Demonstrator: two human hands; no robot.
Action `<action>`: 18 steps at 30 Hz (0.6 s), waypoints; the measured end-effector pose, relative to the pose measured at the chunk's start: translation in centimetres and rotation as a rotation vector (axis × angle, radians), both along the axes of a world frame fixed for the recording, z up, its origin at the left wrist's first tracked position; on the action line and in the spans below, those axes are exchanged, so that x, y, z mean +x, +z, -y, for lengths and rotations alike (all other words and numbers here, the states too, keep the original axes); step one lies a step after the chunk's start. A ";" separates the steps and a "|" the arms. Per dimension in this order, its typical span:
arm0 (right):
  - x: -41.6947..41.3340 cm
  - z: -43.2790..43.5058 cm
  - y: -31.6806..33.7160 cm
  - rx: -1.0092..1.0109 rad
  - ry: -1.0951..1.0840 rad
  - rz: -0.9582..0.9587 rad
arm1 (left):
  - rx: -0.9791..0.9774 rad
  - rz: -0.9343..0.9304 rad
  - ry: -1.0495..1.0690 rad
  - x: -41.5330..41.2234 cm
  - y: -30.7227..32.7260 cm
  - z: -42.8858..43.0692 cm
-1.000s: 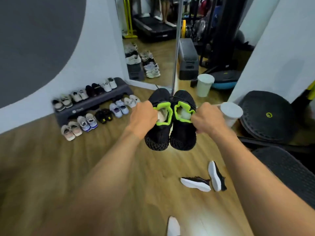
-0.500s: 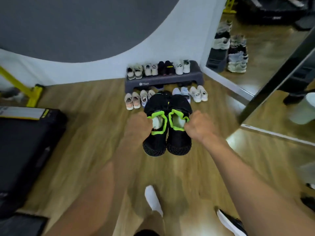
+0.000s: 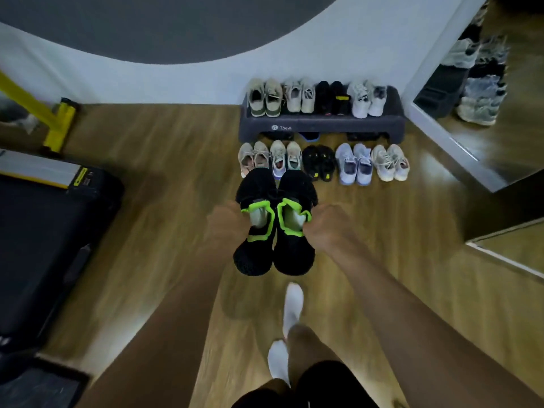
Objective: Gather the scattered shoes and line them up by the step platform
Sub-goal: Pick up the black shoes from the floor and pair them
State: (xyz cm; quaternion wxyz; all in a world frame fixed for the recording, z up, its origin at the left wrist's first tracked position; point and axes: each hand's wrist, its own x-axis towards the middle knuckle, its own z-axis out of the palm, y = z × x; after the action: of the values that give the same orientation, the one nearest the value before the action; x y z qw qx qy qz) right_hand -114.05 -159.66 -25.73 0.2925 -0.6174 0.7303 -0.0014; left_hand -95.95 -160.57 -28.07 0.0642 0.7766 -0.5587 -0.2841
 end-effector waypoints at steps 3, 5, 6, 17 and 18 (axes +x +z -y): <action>1.4 6.1 -4.7 0.033 0.005 0.018 | 0.052 0.011 -0.005 2.1 -5.0 6.0; 2.5 10.4 -8.4 0.051 0.005 0.013 | 0.080 -0.013 0.040 3.0 -8.8 9.8; 3.1 12.5 -10.3 0.069 0.004 0.010 | 0.097 -0.027 0.080 3.4 -10.7 11.6; 7.7 29.4 -36.8 0.132 -0.026 0.010 | 0.117 -0.115 0.226 7.5 -36.3 26.7; 7.8 30.0 -38.6 0.149 -0.016 0.007 | 0.130 -0.118 0.236 7.7 -38.2 27.0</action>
State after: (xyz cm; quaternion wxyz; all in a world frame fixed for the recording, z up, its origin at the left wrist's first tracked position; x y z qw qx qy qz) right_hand -106.20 -189.69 -64.32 0.3399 -0.5879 0.7324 0.0485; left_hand -88.24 -187.59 -66.32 0.0794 0.8214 -0.4391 -0.3552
